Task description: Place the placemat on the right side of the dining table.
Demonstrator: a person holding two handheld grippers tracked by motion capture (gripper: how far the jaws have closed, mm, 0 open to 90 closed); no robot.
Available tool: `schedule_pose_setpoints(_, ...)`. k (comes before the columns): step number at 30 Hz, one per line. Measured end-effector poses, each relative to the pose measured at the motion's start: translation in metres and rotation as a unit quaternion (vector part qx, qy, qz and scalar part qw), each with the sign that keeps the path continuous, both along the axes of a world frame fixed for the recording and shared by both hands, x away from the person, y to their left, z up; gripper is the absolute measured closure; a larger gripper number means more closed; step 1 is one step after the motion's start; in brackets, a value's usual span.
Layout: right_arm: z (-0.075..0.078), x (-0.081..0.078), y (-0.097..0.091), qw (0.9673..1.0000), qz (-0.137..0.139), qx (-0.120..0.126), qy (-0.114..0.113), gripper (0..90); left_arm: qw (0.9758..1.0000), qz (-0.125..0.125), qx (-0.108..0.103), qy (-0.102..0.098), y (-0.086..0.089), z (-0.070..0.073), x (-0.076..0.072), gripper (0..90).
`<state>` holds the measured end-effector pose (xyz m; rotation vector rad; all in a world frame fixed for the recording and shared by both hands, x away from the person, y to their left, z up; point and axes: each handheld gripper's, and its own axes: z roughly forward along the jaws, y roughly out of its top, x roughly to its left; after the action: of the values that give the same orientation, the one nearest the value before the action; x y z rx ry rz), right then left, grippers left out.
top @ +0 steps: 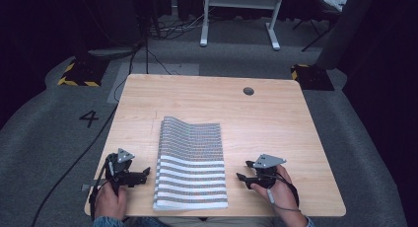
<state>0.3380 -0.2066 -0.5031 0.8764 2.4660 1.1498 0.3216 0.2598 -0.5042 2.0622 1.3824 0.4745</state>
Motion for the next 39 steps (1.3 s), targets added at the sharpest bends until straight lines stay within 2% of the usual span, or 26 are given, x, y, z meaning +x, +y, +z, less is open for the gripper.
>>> schedule_pose_setpoints(1,0.001,0.000,0.000,1.0000,-0.002,0.004,0.004,38.9,1.0000,0.000,0.000,0.000,0.000,0.000,0.000,0.5)
schedule_pose_setpoints(4,0.009,0.000,0.002,0.9998,0.003,0.017,-0.003,38.5,1.0000,-0.004,-0.002,0.000,0.000,0.000,0.001,0.0)
schedule_pose_setpoints(5,0.009,0.000,0.002,0.9998,0.003,0.017,-0.003,38.5,1.0000,-0.004,-0.002,0.000,0.000,0.000,0.001,0.0)
schedule_pose_setpoints(6,0.018,0.001,0.007,0.9998,0.010,0.016,-0.009,36.9,1.0000,-0.002,-0.001,-0.002,0.001,0.000,0.001,0.0)
schedule_pose_setpoints(8,0.022,0.002,0.011,0.9997,0.018,0.011,-0.008,36.4,1.0000,-0.002,0.000,-0.002,0.001,0.000,0.001,0.0)
schedule_pose_setpoints(10,0.031,0.005,0.020,0.9994,0.034,0.010,0.002,36.1,1.0000,-0.002,0.000,-0.002,0.000,0.000,0.001,0.0)
schedule_pose_setpoints(11,0.039,0.007,0.031,0.9986,0.050,0.011,0.013,35.8,1.0000,-0.002,0.001,-0.001,0.001,0.000,0.001,0.0)
schedule_pose_setpoints(14,0.049,0.011,0.049,0.9968,0.073,0.013,0.030,35.8,1.0000,0.001,-0.001,0.000,0.000,0.000,0.000,0.0)
schedule_pose_setpoints(19,0.064,0.017,0.087,0.9936,0.109,0.008,0.028,35.4,1.0000,0.000,0.001,0.000,0.001,0.000,-0.001,0.0)
schedule_pose_setpoints(24,0.068,0.022,0.120,0.9910,0.130,-0.001,0.034,35.4,1.0000,0.000,0.001,0.001,0.001,0.000,0.000,0.0)
schedule_pose_setpoints(25,0.068,0.022,0.120,0.9910,0.130,-0.001,0.034,35.4,1.0000,0.000,0.001,0.001,0.001,0.000,0.000,0.0)
schedule_pose_setpoints(26,0.070,0.023,0.134,0.9902,0.135,-0.002,0.037,35.4,1.0000,0.000,0.001,0.001,0.001,0.000,0.000,0.0)
schedule_pose_setpoints(27,0.070,0.024,0.138,0.9901,0.135,-0.005,0.040,35.3,1.0000,0.000,0.001,0.001,0.001,0.000,0.000,0.0)
schedule_pose_setpoints(30,0.073,0.024,0.157,0.9890,0.141,0.001,0.045,35.1,1.0000,0.000,0.001,0.001,0.001,0.000,0.000,0.0)
schedule_pose_setpoints(34,0.074,0.022,0.178,0.9873,0.154,0.000,0.038,34.3,1.0000,0.000,0.001,0.001,0.001,0.000,0.000,0.0)
schedule_pose_setpoints(35,0.075,0.014,0.196,0.9867,0.160,-0.012,0.027,33.9,1.0000,0.000,0.001,0.001,0.001,0.000,0.000,0.0)
schedule_pose_setpoints(36,0.075,0.013,0.202,0.9863,0.163,-0.017,0.019,33.8,1.0000,0.000,0.001,0.001,0.001,0.000,0.000,0.0)
schedule_pose_setpoints(39,0.075,0.008,0.220,0.9870,0.159,-0.018,0.021,33.7,1.0000,0.000,0.001,0.001,0.001,0.000,0.000,0.0)
